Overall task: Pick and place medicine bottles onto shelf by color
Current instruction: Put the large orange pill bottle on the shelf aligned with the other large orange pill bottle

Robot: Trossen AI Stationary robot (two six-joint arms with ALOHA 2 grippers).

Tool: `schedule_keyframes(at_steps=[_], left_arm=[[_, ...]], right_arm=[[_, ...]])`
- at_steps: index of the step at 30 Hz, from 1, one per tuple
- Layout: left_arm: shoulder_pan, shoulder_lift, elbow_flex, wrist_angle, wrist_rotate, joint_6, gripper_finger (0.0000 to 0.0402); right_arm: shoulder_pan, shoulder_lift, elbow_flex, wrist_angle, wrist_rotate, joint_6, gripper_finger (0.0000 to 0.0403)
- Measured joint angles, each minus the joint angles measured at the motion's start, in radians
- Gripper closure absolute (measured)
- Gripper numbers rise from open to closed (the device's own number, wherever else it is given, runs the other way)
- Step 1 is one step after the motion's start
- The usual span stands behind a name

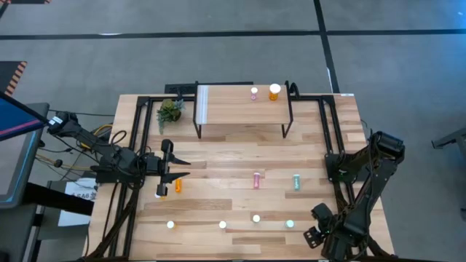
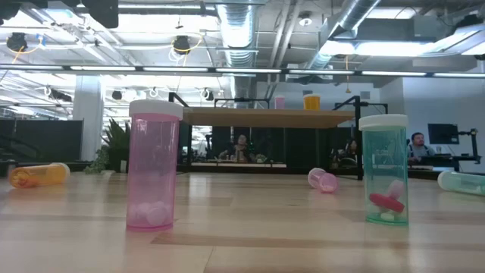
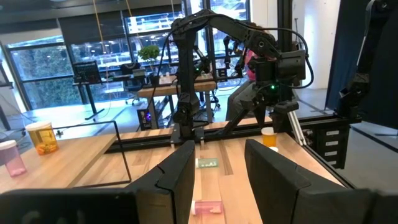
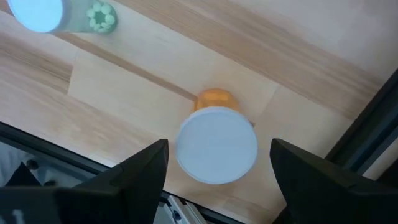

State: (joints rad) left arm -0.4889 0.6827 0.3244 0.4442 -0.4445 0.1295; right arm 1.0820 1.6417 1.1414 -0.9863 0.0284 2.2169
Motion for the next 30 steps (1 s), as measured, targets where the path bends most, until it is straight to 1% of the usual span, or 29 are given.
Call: schedule_keyframes(at_steps=[8, 14, 23, 26, 30], left_arm=[[0.000, 0.000, 0.000, 0.000, 0.001, -0.001, 0.0272], [0.000, 0.000, 0.000, 0.000, 0.001, -0.001, 0.0272], [0.000, 0.000, 0.000, 0.000, 0.001, -0.001, 0.0272], [0.000, 0.000, 0.000, 0.000, 0.001, -0.001, 0.0272], [0.000, 0.000, 0.000, 0.000, 0.001, -0.001, 0.0272]], right_arm=[[-0.019, 0.000, -0.027, 0.007, 0.001, -0.003, 0.0101], [-0.018, 0.000, -0.051, 0.050, 0.000, -0.004, 0.0101], [-0.018, 0.000, -0.051, 0.069, 0.000, -0.017, 0.0103], [-0.018, 0.000, -0.051, 0.086, -0.005, -0.018, 0.0114], [-0.018, 0.000, -0.051, 0.106, -0.007, -0.018, 0.0141]])
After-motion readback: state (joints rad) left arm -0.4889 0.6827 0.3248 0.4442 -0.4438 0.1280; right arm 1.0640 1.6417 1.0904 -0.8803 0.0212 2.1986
